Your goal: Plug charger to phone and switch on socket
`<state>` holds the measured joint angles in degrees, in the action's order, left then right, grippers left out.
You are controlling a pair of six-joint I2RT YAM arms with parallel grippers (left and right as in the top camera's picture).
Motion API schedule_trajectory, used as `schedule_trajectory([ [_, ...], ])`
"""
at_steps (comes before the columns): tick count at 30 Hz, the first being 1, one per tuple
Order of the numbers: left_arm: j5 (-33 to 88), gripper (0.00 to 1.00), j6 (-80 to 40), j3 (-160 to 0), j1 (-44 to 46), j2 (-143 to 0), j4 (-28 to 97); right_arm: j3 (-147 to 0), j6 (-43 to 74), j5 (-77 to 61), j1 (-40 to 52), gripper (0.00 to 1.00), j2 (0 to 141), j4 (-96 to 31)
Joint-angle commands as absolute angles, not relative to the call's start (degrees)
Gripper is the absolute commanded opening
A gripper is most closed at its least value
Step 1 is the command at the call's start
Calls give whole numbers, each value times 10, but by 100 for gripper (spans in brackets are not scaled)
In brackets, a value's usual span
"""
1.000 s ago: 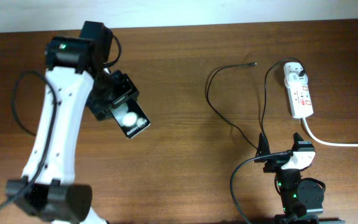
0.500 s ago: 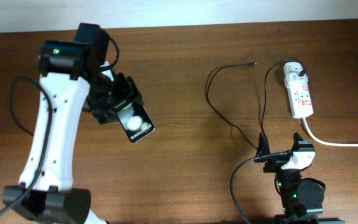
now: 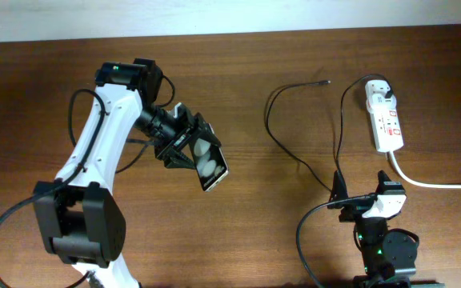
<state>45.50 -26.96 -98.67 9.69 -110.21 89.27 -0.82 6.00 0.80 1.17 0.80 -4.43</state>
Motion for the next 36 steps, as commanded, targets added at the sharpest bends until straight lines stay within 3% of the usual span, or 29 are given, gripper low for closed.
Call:
schedule_trajectory([
  [1, 502, 65, -260, -985, 98, -1099, 891, -3, 60, 5, 15, 99, 4, -45],
  [3, 502, 66, -260, -985, 97, -1099, 891, -3, 79, -11, 15, 99, 4, -45],
  [4, 502, 66, -260, -985, 97, -1099, 885, -3, 157, -53, 15, 99, 4, -40],
  [6, 502, 66, -260, -985, 97, -1099, 878, -3, 389, -272, 15, 99, 4, -26],
  [9, 502, 66, -260, -985, 97, -1099, 874, -3, 575, -620, 15, 99, 4, -30],
  [10, 502, 66, -260, -985, 97, -1099, 872, -3, 583, -623, 15, 99, 4, -25],
  [15, 502, 67, -260, -985, 97, -1099, 859, -31, 575, -581, 15, 99, 9, 22],
  [18, 502, 67, -260, -985, 97, -1099, 859, -108, 540, -551, 15, 99, 104, -2],
  [20, 502, 67, -260, -985, 97, -1099, 860, -178, 478, -536, 15, 99, 192, -61],
  [23, 502, 67, -260, -985, 97, -1099, 859, -341, 368, -452, 24, 99, 299, -271],
  [25, 502, 67, -260, -985, 97, -1099, 860, -431, 366, -350, 96, 99, 332, -354],
  [29, 502, 66, -260, -985, 97, -1099, 859, -438, 460, -104, 298, 98, 355, -341],
  [32, 502, 66, -260, -985, 97, -1099, 860, -438, 500, 47, 462, 99, 478, -221],
  [33, 502, 66, -260, -985, 97, -1099, 860, -438, 505, 64, 489, 99, 522, -176],
  [34, 502, 66, -260, -985, 97, -1099, 860, -438, 505, 65, 504, 91, 553, -135],
  [36, 502, 66, -260, -985, 97, -1099, 860, -438, 523, 70, 521, 86, 641, -29],
])
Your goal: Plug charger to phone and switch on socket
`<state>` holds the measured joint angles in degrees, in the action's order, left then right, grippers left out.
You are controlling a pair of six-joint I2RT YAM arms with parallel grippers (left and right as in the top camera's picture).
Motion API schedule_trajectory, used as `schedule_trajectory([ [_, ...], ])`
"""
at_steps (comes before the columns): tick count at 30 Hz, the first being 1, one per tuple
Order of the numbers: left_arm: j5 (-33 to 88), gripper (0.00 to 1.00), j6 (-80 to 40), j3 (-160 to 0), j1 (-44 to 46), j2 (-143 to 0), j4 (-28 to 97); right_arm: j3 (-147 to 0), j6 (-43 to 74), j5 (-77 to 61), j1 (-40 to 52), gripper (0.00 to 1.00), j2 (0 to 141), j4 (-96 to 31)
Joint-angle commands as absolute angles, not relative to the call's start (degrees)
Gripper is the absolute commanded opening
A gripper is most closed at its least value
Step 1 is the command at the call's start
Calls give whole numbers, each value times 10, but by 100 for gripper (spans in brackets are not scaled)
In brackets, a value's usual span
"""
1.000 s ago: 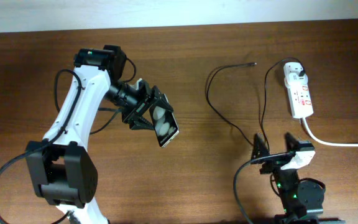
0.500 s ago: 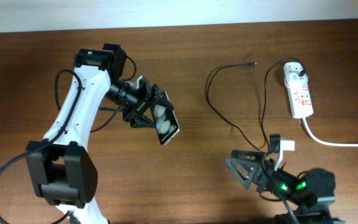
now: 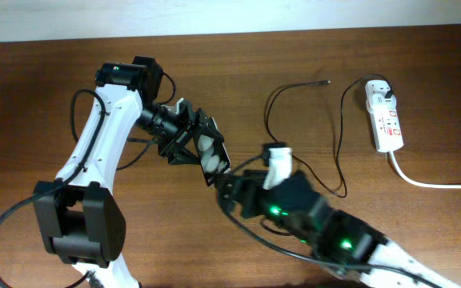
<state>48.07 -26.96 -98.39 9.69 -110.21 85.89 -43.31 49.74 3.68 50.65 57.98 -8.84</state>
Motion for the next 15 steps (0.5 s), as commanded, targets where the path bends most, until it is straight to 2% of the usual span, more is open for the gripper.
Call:
schedule_trajectory([
  [1, 502, 65, -260, -985, 97, -1099, 860, -438, 552, 72, 521, 82, 687, 15],
  [5, 502, 66, -260, -985, 97, -1099, 860, -438, 552, 75, 521, 61, 747, 103],
  [12, 497, 67, -260, -985, 97, -1099, 861, -438, 552, 82, 521, 15, 750, 109],
  [13, 497, 67, -260, -985, 97, -1099, 862, -438, 552, 80, 521, 13, 749, 107],
  [14, 497, 72, -258, -985, 97, -1099, 865, -438, 552, 80, 521, 8, 746, 102],
  [15, 498, 82, -239, -985, 97, -1099, 876, -438, 552, 80, 521, 5, 740, 97],
])
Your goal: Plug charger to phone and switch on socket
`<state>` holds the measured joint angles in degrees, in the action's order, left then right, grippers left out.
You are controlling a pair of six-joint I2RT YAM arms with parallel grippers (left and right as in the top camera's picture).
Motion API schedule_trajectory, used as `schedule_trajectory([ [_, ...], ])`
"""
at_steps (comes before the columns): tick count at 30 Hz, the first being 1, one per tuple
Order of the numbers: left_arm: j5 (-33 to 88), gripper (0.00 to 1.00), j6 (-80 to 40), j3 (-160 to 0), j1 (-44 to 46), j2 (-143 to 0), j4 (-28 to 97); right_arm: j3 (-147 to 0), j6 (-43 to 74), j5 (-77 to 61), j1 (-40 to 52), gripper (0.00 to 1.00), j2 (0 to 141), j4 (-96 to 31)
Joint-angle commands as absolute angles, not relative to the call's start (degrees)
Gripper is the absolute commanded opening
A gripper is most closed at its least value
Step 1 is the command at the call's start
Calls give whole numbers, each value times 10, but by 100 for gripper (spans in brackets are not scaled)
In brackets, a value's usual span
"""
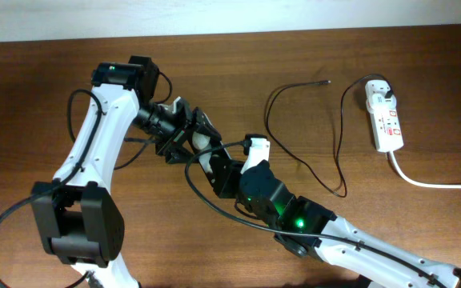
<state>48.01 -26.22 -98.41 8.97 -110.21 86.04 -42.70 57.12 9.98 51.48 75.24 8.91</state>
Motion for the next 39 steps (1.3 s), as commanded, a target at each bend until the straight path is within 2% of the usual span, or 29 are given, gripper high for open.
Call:
schedule_trajectory([
  [1, 498, 93, -218, -985, 96, -1099, 898, -438, 551, 82, 520, 4, 726, 91],
  [4, 498, 100, -113, -1001, 68, -1070, 968, -438, 550, 79, 512, 4, 689, 68],
  [6, 466, 99, -60, -1001, 43, -969, 967, -438, 551, 45, 494, 4, 661, 53],
  [10, 304, 99, -66, -1001, 28, -688, 967, -438, 624, -18, 472, 4, 651, 3],
  [13, 166, 99, -168, -997, 28, -518, 967, -437, 640, -77, 472, 4, 651, -1],
  [15, 145, 99, -241, -986, 28, -389, 967, -437, 646, -117, 472, 4, 651, -24],
  [18, 77, 99, -340, -935, 28, -285, 967, -437, 670, -135, 472, 4, 651, -52],
  [21, 13, 99, -435, -814, 28, -263, 953, -437, 669, -147, 472, 4, 651, -59],
  [22, 27, 99, -469, -744, 28, -263, 919, -437, 670, -149, 469, 4, 651, -68],
  [24, 124, 99, -511, -583, 28, -264, 762, -437, 701, -192, 434, 4, 649, -109],
  [27, 157, 99, -600, -478, 28, -265, 679, -437, 711, -282, 380, 4, 649, -117],
  [32, 157, 99, -611, -467, 28, -265, 672, -437, 755, -348, 328, 4, 650, -116],
  [35, 190, 99, -611, -465, 28, -270, 597, -437, 756, -363, 325, 4, 650, -116],
  [39, 226, 99, -626, -464, 28, -351, 566, -437, 800, -380, 325, 4, 650, -116],
])
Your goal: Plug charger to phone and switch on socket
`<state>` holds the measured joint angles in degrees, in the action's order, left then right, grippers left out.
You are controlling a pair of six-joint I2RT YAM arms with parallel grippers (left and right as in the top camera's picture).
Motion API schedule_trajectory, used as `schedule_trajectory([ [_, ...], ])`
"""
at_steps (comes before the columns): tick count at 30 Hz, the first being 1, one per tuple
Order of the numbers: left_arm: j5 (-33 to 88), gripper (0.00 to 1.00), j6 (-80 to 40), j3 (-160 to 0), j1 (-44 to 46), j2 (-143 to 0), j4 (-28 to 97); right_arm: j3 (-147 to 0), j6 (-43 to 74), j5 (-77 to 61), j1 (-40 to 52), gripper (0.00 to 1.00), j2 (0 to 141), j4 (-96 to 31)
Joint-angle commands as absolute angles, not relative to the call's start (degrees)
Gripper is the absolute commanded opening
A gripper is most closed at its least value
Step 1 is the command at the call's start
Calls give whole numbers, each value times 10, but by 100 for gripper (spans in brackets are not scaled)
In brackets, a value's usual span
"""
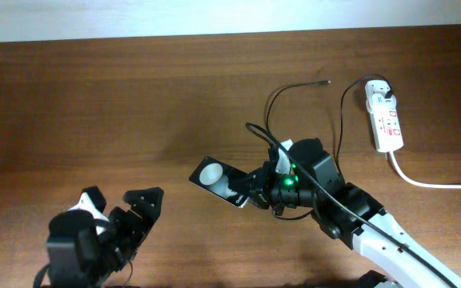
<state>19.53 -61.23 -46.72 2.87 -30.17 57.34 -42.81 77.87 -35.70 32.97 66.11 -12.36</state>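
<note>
The black phone (214, 176), with a white round patch on its upper face, is held above the table's middle in the overhead view. My right gripper (246, 194) is shut on its right end. The black charger cable (337, 152) loops over the table on the right, its free plug end (326, 82) lying far back, apart from the phone. The cable's other end goes to the white power strip (385, 120) at the far right. My left gripper (122, 206) stands open at the front left, holding nothing.
A white mains cord (430, 184) runs from the power strip off the right edge. The right arm's body (350, 212) stretches from the front right toward the middle, partly over the cable loop.
The left gripper has let go of the phone and now sits open at the front left. The right gripper now holds the phone alone, a little further right and nearer the front.
First the left gripper held the phone over the left-middle of the table while the right arm sat folded at the front right. Then the right arm was stretched across to the phone, then closer against it. Now the phone has passed to the right gripper.
</note>
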Motion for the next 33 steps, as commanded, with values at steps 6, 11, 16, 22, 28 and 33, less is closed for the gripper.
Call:
schedule_trajectory([
  [6, 365, 99, -638, -464, 28, -541, 495, -437, 800, -377, 324, 4, 658, -116],
  [11, 412, 99, -637, -464, 28, -623, 486, -437, 796, -412, 292, 4, 674, -118],
  [16, 426, 99, -623, -464, 28, -622, 416, -437, 762, -418, 288, 4, 673, -118],
  [22, 443, 99, -595, -464, 28, -622, 400, -437, 754, -447, 288, 4, 673, -118],
  [28, 468, 99, -595, -464, 28, -622, 399, -437, 754, -459, 288, 4, 673, -118],
  [33, 467, 99, -595, -464, 28, -622, 399, -437, 737, -444, 288, 4, 673, -117],
])
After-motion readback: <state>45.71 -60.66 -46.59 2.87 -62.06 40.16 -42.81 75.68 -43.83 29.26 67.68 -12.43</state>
